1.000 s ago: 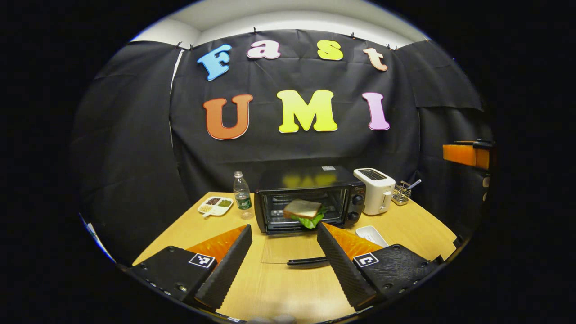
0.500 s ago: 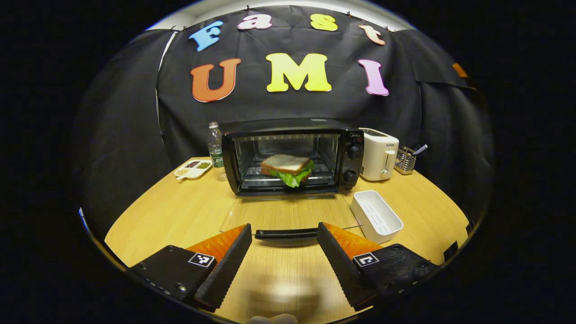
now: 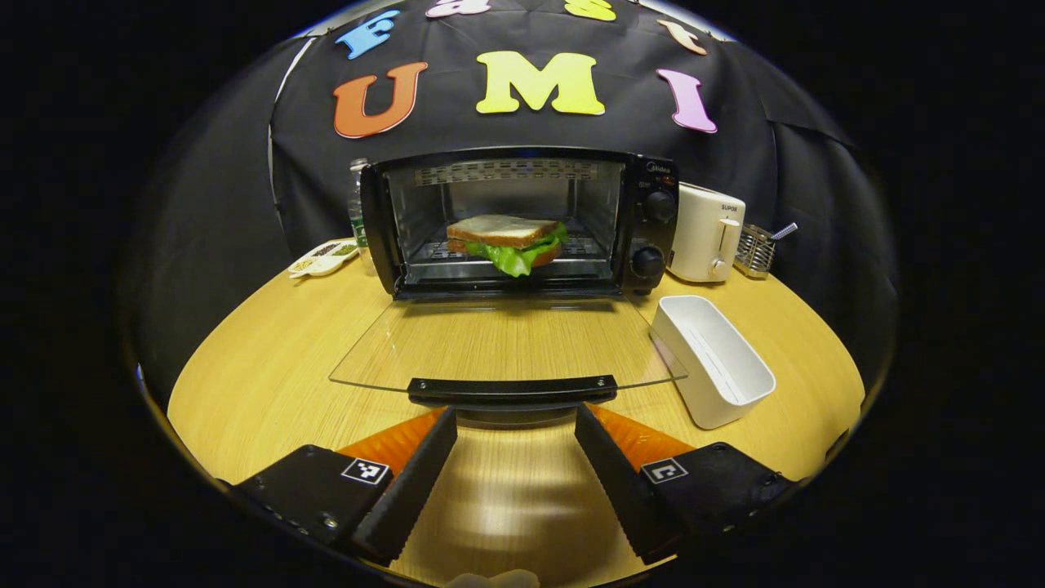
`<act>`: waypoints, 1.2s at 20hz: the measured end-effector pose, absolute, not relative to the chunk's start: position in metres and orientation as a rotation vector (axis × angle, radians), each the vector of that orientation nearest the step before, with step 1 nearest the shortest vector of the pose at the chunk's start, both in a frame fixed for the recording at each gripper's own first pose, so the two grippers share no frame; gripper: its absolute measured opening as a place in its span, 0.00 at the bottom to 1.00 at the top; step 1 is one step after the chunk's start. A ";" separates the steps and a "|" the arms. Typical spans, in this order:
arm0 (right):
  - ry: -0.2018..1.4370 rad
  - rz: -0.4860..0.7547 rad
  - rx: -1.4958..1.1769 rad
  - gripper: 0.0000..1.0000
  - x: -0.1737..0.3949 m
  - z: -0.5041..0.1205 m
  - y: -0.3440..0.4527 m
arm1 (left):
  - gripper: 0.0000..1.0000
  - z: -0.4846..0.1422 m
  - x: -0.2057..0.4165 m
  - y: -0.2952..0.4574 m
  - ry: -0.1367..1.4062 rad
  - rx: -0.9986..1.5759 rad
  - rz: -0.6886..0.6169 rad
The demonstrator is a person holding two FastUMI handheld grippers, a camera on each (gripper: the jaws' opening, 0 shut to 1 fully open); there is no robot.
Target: Open the electric oven with the left hand, put the food in, and close the electric oven.
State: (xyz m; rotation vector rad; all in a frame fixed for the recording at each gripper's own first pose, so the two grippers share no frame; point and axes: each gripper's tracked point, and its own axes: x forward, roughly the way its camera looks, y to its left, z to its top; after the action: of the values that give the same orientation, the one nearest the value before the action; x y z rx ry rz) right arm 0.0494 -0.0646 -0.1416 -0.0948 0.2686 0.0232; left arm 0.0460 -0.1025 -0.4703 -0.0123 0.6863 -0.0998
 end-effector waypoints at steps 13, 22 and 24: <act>0.303 0.040 -0.075 1.00 0.062 -0.149 -0.056 | 0.96 -0.474 0.055 -0.098 0.704 -0.031 -0.096; 0.304 0.043 -0.063 1.00 0.067 -0.150 -0.055 | 0.96 -0.456 0.058 -0.098 0.692 -0.034 -0.098; 0.307 0.044 -0.052 1.00 0.070 -0.152 -0.055 | 0.96 -0.441 0.063 -0.097 0.668 -0.032 -0.102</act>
State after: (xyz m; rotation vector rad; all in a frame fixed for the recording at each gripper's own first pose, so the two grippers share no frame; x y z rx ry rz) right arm 0.0703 -0.0549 -0.1522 -0.0516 0.3072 0.0440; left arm 0.0631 -0.0974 -0.4407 -0.0318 0.6682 -0.1019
